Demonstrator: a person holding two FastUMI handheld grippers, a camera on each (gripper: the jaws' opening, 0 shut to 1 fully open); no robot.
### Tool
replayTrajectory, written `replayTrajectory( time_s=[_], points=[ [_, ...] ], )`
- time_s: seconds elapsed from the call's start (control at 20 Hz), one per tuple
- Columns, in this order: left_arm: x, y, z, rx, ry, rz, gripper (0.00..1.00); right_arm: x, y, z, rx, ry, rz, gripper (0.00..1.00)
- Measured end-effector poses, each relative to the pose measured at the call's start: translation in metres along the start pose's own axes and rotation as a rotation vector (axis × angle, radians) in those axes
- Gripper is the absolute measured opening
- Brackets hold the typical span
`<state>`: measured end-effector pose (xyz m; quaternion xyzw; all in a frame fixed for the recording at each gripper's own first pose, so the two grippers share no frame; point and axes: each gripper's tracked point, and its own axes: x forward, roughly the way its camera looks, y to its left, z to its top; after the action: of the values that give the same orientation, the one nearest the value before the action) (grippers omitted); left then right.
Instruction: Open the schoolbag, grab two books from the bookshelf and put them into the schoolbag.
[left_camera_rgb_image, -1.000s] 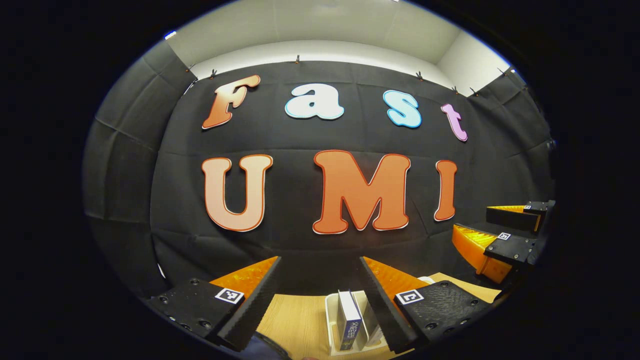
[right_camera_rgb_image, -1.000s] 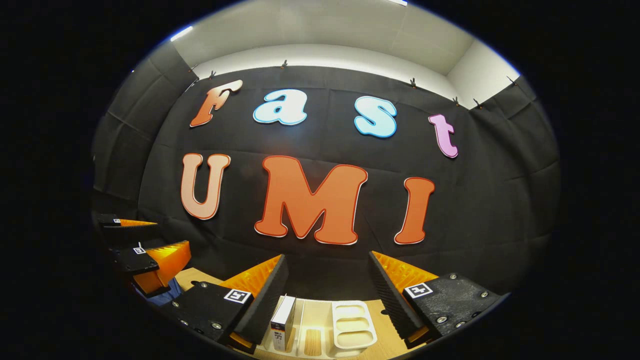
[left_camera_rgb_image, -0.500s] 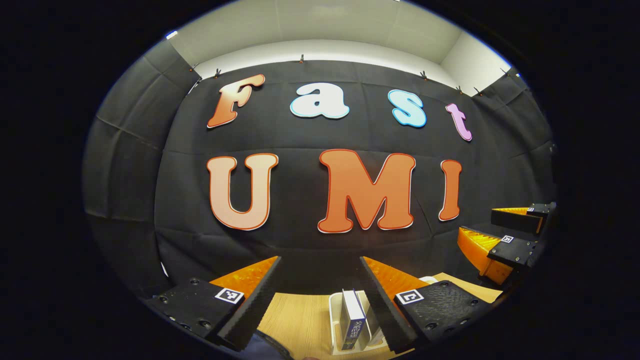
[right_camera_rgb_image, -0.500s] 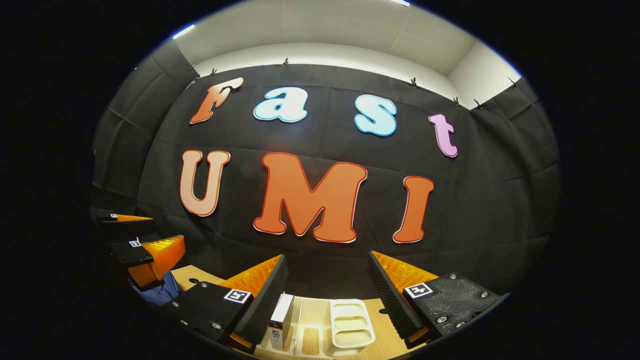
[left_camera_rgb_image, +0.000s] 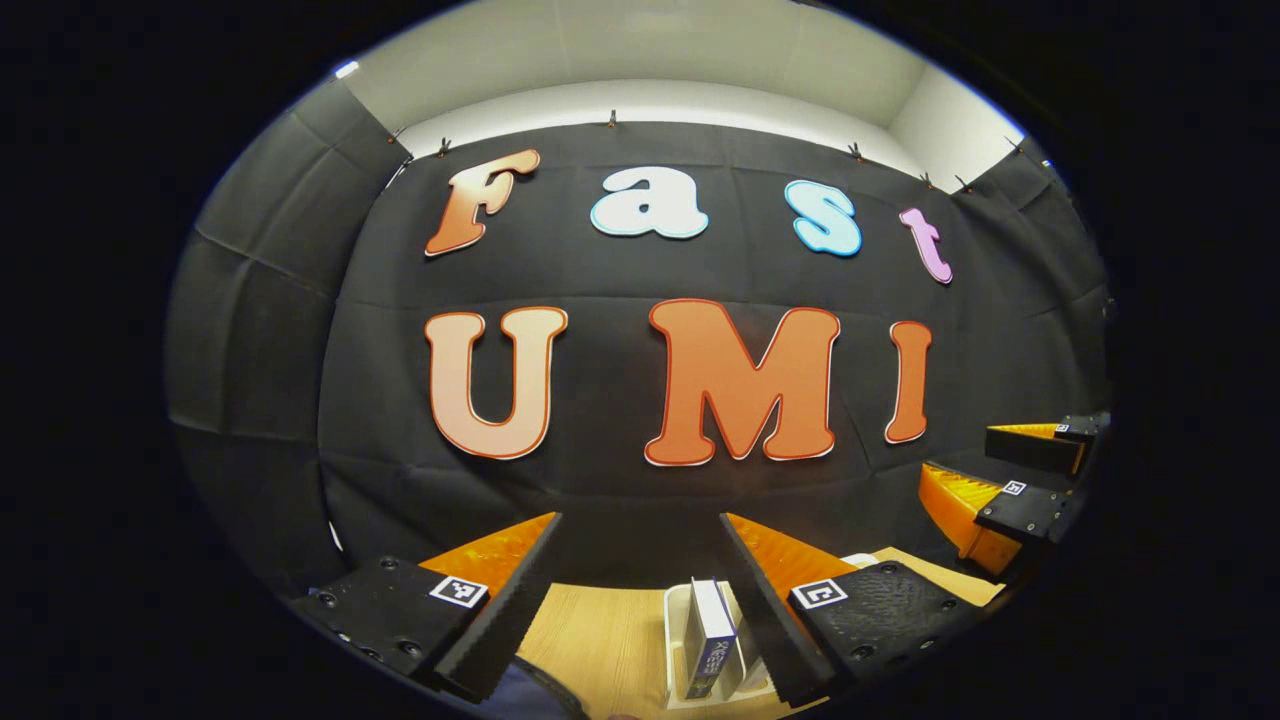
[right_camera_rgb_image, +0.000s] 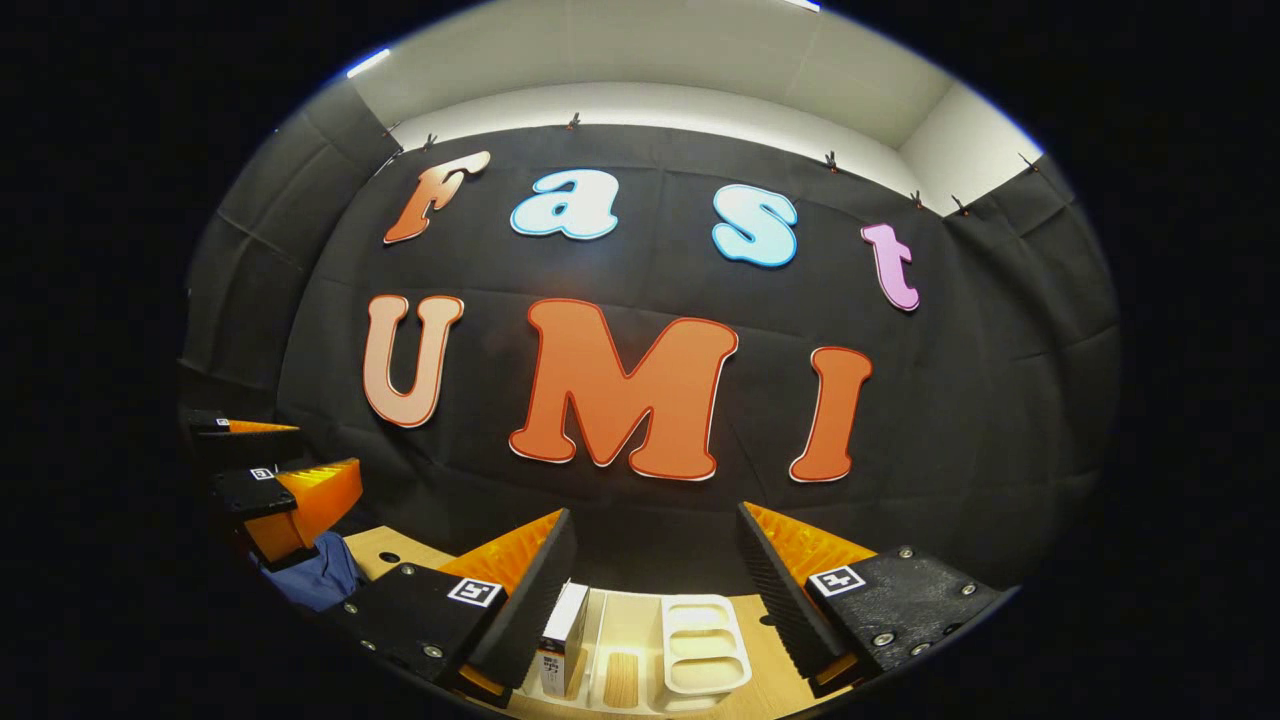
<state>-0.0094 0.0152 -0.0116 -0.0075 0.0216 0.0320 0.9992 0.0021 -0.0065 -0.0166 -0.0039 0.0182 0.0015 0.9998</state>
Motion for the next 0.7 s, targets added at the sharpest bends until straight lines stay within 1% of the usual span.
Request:
replayTrajectory(
  time_s=[0.3,0.4,0.55,0.7],
  points=[
    [-0.007,0.003,-0.001,0.005,0.014,0.028,0.94,0.001,-0.003,-0.007,0.016,0.010,0.022,0.95],
    [-0.008,0.011,-0.017,0.017,0.071,0.054,0.94,0.001,-0.005,-0.011,0.019,0.015,0.028,0.95],
    [-0.013,0.021,-0.043,0.001,0.155,0.090,0.95,0.001,-0.013,-0.018,0.026,0.030,0.034,0.95],
    [-0.023,0.034,-0.068,0.025,0.228,0.140,0.95,0.000,-0.021,-0.030,0.037,0.051,0.043,0.95]
  ],
)
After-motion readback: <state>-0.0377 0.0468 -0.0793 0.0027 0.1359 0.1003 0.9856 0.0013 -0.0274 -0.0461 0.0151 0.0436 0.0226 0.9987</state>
